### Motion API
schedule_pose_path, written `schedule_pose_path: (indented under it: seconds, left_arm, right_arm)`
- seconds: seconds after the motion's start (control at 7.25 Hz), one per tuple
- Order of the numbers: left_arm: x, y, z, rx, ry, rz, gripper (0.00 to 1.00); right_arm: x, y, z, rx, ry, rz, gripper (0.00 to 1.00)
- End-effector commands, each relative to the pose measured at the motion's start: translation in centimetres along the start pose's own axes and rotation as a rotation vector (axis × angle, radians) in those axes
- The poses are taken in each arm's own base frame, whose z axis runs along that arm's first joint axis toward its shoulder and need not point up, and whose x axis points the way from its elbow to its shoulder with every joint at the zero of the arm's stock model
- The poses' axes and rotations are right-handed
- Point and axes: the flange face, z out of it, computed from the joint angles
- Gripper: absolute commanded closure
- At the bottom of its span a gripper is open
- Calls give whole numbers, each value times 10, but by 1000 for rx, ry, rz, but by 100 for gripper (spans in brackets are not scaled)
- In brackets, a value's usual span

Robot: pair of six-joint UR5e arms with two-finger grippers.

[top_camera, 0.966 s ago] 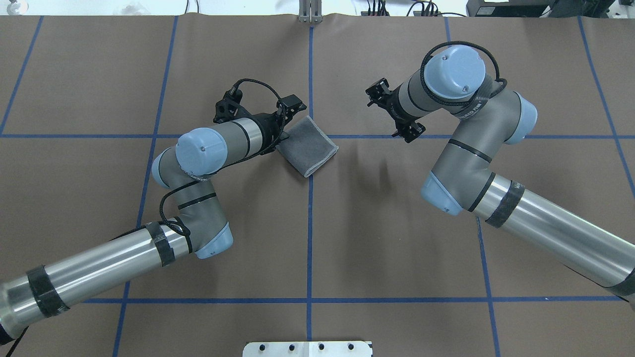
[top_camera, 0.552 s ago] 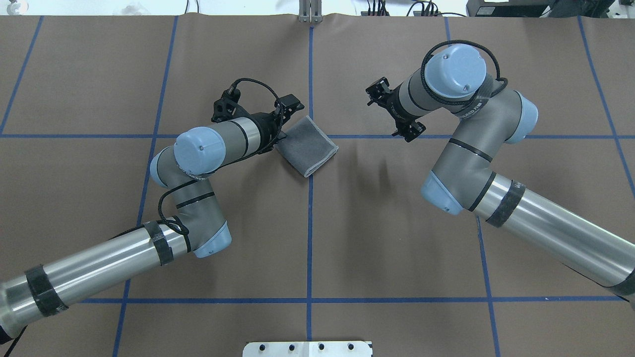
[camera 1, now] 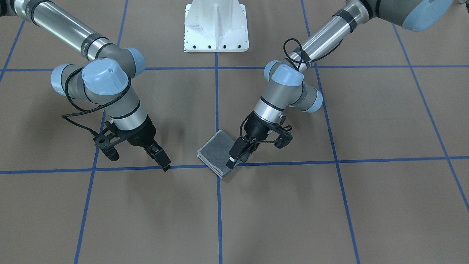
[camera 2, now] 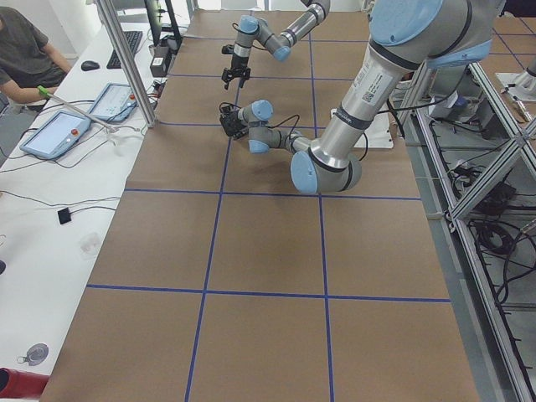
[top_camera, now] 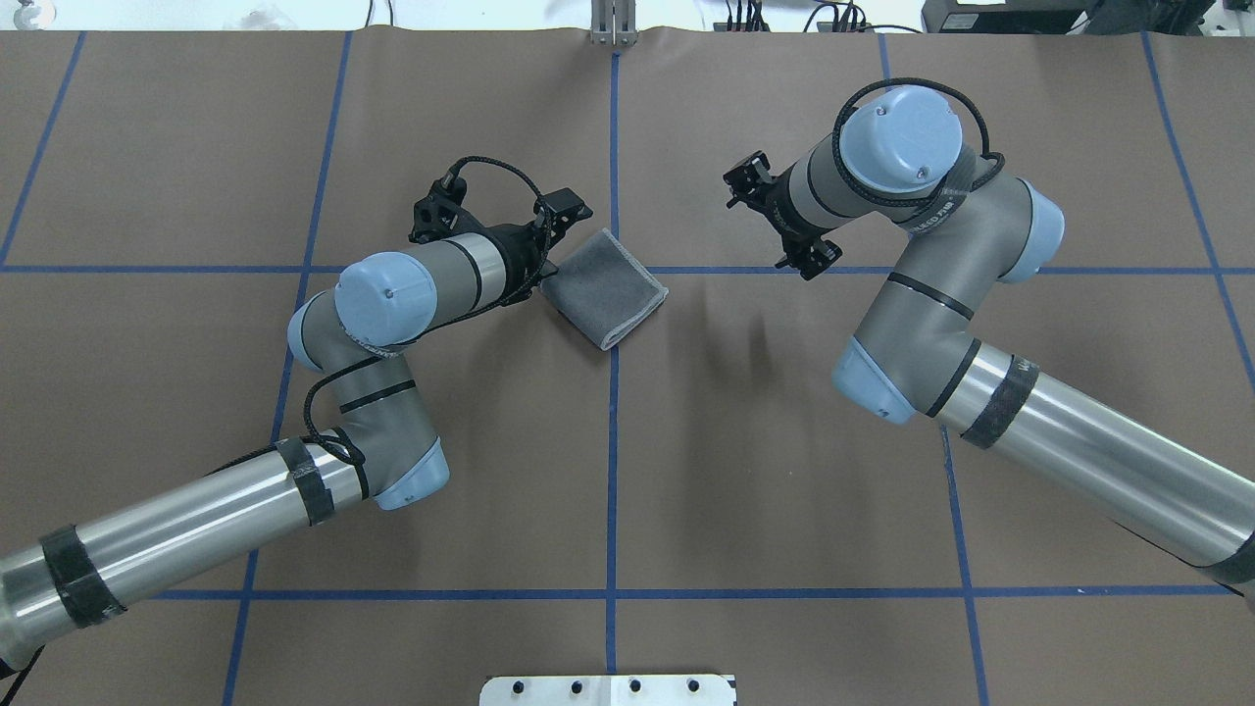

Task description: Fold towel twice with both arms

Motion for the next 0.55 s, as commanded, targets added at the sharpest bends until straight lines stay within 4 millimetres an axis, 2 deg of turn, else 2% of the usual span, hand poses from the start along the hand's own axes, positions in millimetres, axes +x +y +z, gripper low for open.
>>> schedule_pose_path:
  seconds: [0.0, 0.41]
  left_arm:
    - [2, -6, -1, 3, 0, -1, 0]
    - [22, -21, -3, 23, 23, -15, 0]
  right_arm:
    - [0, 0, 0, 0, -1, 0, 0]
    - [0, -4, -1, 2, 0, 4, 0]
